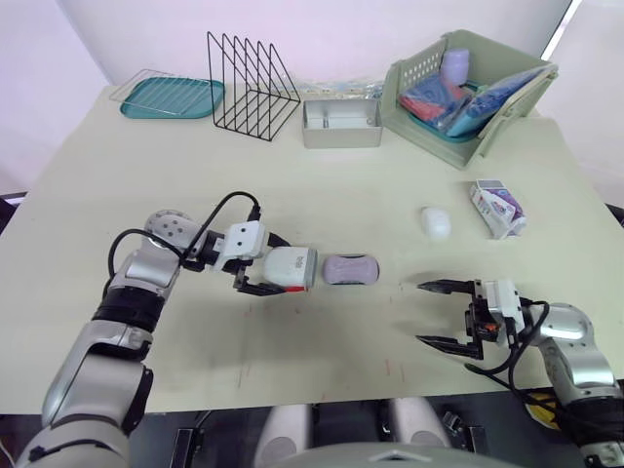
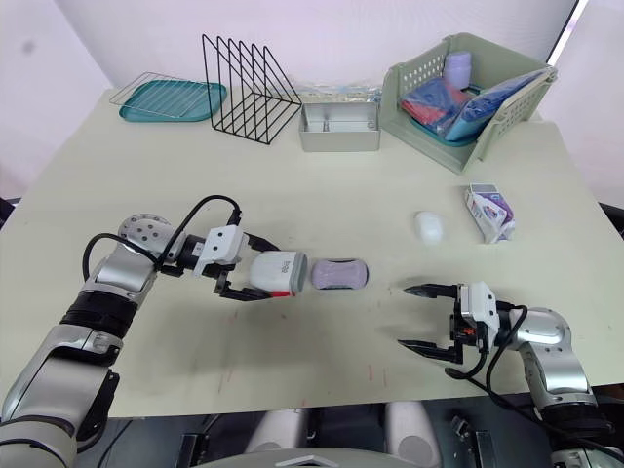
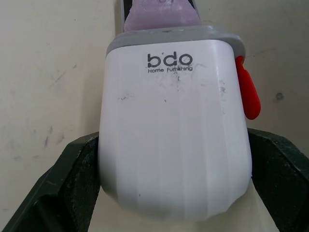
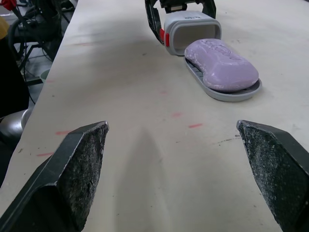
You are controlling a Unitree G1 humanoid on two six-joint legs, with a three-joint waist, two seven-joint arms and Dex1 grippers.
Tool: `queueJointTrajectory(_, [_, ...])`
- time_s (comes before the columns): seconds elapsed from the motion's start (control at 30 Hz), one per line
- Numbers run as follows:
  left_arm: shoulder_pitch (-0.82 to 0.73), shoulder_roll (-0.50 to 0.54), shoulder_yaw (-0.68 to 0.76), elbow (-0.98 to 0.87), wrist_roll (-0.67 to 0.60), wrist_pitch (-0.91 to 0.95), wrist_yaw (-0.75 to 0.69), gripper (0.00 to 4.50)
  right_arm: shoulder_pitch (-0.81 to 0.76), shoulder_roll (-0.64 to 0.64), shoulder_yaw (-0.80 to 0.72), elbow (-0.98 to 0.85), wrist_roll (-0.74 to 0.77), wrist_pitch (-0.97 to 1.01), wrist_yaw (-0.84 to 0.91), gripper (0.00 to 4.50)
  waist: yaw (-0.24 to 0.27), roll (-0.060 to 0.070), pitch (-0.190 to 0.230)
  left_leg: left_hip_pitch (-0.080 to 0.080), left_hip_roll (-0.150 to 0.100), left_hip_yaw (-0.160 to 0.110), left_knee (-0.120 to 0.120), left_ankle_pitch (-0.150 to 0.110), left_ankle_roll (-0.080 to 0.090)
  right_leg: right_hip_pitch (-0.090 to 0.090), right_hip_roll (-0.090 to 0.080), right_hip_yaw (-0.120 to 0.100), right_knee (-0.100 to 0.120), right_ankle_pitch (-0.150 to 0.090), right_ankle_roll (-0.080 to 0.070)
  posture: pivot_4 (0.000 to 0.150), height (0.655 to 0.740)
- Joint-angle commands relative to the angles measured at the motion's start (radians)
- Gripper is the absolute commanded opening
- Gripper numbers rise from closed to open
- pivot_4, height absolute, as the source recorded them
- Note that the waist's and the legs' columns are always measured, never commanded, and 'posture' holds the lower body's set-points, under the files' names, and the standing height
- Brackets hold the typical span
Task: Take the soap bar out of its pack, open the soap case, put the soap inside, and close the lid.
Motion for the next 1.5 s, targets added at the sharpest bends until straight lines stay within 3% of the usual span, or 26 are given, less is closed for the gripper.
queueJointTrajectory(0.03, [-0.006, 0.001, 0.023, -0.009, -0.019, -0.016, -0.007, 4.25, 0.001, -0.015, -0.001, -0.040, 0.021, 0.011, -0.003, 4.49, 0.000, 0.000, 0.000, 0.000, 0.000, 0.000, 0.000, 0.000, 0.000, 0.000, 0.000, 0.000, 0.000, 0.000, 0.000, 0.150, 0.7400])
queueJointTrajectory(0.13, [-0.003, 0.003, 0.023, -0.009, -0.022, -0.014, -0.013, 3.46, 0.000, -0.020, -0.006, -0.044, 0.025, 0.021, -0.004, 4.50, 0.000, 0.000, 0.000, 0.000, 0.000, 0.000, 0.000, 0.000, 0.000, 0.000, 0.000, 0.000, 0.000, 0.000, 0.000, 0.150, 0.7400])
queueJointTrajectory(0.43, [-0.001, 0.001, 0.022, -0.005, -0.014, -0.020, 0.004, 3.46, -0.009, 0.003, -0.031, -0.110, 0.148, 0.087, 0.002, 4.50, 0.000, 0.000, 0.000, 0.000, 0.000, 0.000, 0.000, 0.000, 0.000, 0.000, 0.000, 0.000, 0.000, 0.000, 0.000, 0.150, 0.7400])
queueJointTrajectory(0.67, [0.014, 0.007, 0.032, -0.023, -0.031, 0.004, 0.000, 3.46, -0.022, 0.003, -0.027, -0.127, 0.158, 0.104, -0.008, 4.50, 0.000, 0.000, 0.000, 0.000, 0.000, -0.001, 0.000, 0.000, 0.000, 0.000, 0.000, 0.000, 0.000, 0.000, 0.000, 0.150, 0.7400])
queueJointTrajectory(0.83, [0.056, 0.036, 0.065, -0.083, -0.058, 0.036, 0.002, 3.46, -0.127, -0.041, 0.046, -0.146, -0.005, 0.124, -0.084, 4.50, -0.005, 0.000, 0.000, 0.000, 0.000, 0.000, 0.001, 0.000, 0.000, 0.000, 0.000, 0.000, 0.001, 0.000, 0.000, 0.150, 0.7400])
queueJointTrajectory(1.07, [0.150, 0.071, 0.101, -0.231, -0.089, 0.113, 0.042, 3.46, -0.353, -0.061, 0.176, -0.237, -0.086, 0.444, -0.227, 4.50, 0.001, 0.000, 0.000, -0.001, 0.001, -0.001, 0.001, 0.000, 0.000, -0.001, 0.000, -0.001, 0.002, 0.000, 0.000, 0.150, 0.7400])
queueJointTrajectory(1.5, [0.187, 0.061, 0.095, -0.298, -0.080, 0.149, 0.095, 3.46, -0.624, 0.023, 0.414, -0.069, -0.237, 0.572, -0.200, 4.50, 0.000, 0.000, 0.000, -0.002, -0.001, -0.003, 0.001, 0.000, 0.000, -0.001, -0.001, -0.002, 0.001, 0.000, 0.000, 0.150, 0.7400])
